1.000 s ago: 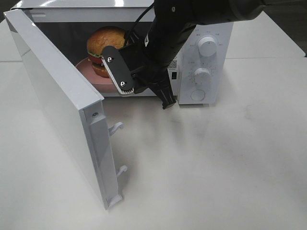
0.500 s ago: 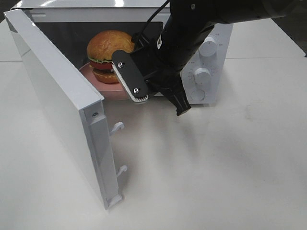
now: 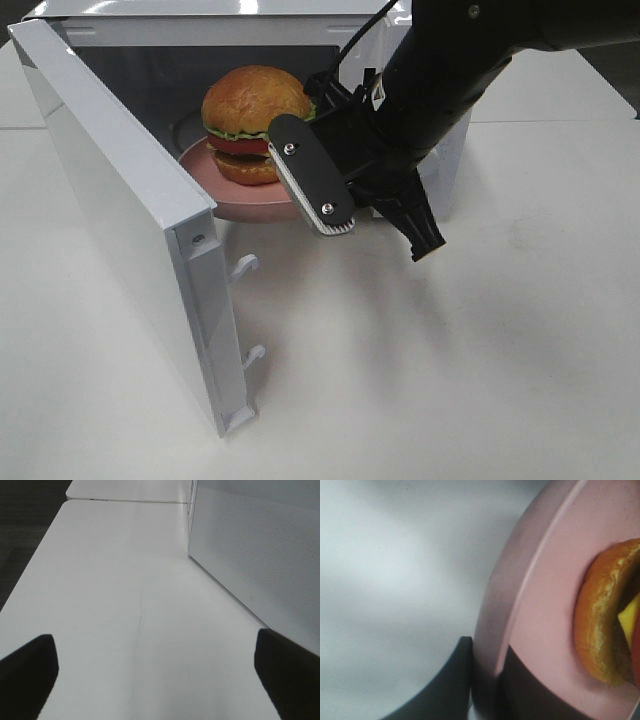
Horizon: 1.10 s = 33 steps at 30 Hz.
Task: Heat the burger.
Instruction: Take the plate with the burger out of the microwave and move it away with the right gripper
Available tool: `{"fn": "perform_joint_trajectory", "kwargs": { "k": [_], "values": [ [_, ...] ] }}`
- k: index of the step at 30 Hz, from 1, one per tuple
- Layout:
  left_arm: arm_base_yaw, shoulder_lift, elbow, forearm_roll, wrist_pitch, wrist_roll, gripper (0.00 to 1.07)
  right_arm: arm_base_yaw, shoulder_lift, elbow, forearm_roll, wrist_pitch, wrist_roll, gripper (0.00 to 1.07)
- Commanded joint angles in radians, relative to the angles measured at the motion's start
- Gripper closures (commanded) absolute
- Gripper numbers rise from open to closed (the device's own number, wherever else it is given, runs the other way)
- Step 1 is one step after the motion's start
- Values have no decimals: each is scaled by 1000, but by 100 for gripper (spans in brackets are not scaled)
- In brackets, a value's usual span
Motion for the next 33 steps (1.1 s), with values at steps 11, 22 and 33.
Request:
{"fn": "perform_joint_trajectory", "kwargs": {
  "k": [11, 22, 33],
  "values": [
    [3, -22, 2, -3, -10, 0, 7, -7, -192, 174, -23, -106, 20, 107],
    [3, -22, 2, -3, -10, 0, 7, -7, -340, 310, -20, -129, 27, 107],
    [3, -22, 2, -3, -10, 0, 7, -7, -533, 466, -20, -128, 56, 107]
  ]
}}
